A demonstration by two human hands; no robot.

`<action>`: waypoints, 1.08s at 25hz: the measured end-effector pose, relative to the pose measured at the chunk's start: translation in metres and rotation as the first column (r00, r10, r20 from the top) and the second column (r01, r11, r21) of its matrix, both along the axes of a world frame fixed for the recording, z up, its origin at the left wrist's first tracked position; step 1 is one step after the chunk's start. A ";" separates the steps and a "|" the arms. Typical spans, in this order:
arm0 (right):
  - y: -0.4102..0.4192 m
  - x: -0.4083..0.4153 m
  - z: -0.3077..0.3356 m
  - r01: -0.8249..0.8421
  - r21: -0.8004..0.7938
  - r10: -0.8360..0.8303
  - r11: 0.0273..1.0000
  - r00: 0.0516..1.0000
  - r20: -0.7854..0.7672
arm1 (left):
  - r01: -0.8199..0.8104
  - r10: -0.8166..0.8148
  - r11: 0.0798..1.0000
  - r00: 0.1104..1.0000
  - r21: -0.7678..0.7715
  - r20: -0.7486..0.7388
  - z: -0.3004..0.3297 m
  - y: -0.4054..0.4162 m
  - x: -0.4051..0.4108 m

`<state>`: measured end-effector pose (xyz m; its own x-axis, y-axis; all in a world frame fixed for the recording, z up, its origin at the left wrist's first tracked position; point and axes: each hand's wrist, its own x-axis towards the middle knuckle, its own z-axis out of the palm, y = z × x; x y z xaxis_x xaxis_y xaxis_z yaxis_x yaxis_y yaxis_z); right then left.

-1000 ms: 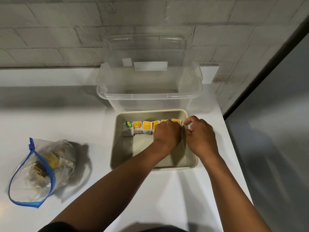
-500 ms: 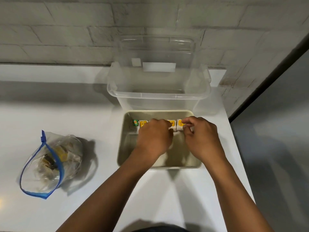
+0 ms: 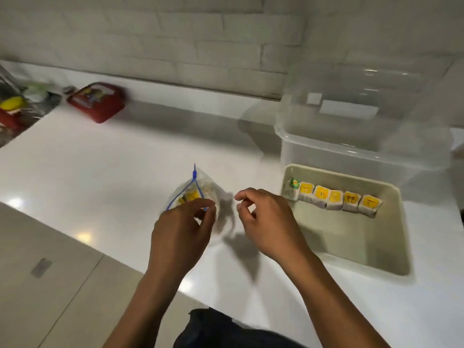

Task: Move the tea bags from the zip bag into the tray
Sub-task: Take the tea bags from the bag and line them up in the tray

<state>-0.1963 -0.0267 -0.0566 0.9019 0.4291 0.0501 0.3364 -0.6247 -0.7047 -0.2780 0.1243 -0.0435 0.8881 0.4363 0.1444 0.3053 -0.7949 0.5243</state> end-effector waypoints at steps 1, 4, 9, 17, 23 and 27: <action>0.017 -0.005 0.002 -0.035 0.004 0.035 0.999 0.999 -0.010 | -0.044 0.044 0.999 0.999 0.003 -0.007 0.000 0.015 -0.009; 0.069 -0.020 0.002 -0.108 0.049 0.109 0.993 0.993 -0.036 | -0.088 0.088 0.996 0.996 -0.008 0.006 -0.001 0.051 -0.029; 0.126 -0.033 -0.015 -0.130 -0.014 0.130 0.991 0.991 -0.027 | 0.001 0.002 0.981 1.000 -0.194 0.019 -0.022 0.077 -0.022; 0.151 -0.015 -0.052 0.002 -0.298 -0.057 0.955 0.983 -0.175 | 0.211 -0.222 0.974 0.955 -0.077 -0.197 -0.064 0.082 0.018; 0.116 -0.008 -0.058 0.156 -0.516 -0.198 0.842 0.980 -0.028 | 0.366 -0.331 0.925 0.908 0.101 -0.256 -0.088 0.053 0.049; 0.087 0.000 -0.053 0.195 -0.560 -0.237 0.805 0.972 -0.003 | 0.428 -0.425 0.904 0.901 0.015 -0.088 -0.089 0.023 0.063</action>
<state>-0.1963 0.0600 -0.1095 0.9665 0.1591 -0.2014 0.1101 -0.9658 -0.2346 -0.2150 0.1474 -0.1326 0.9974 0.0097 0.0720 -0.0264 -0.8748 0.4837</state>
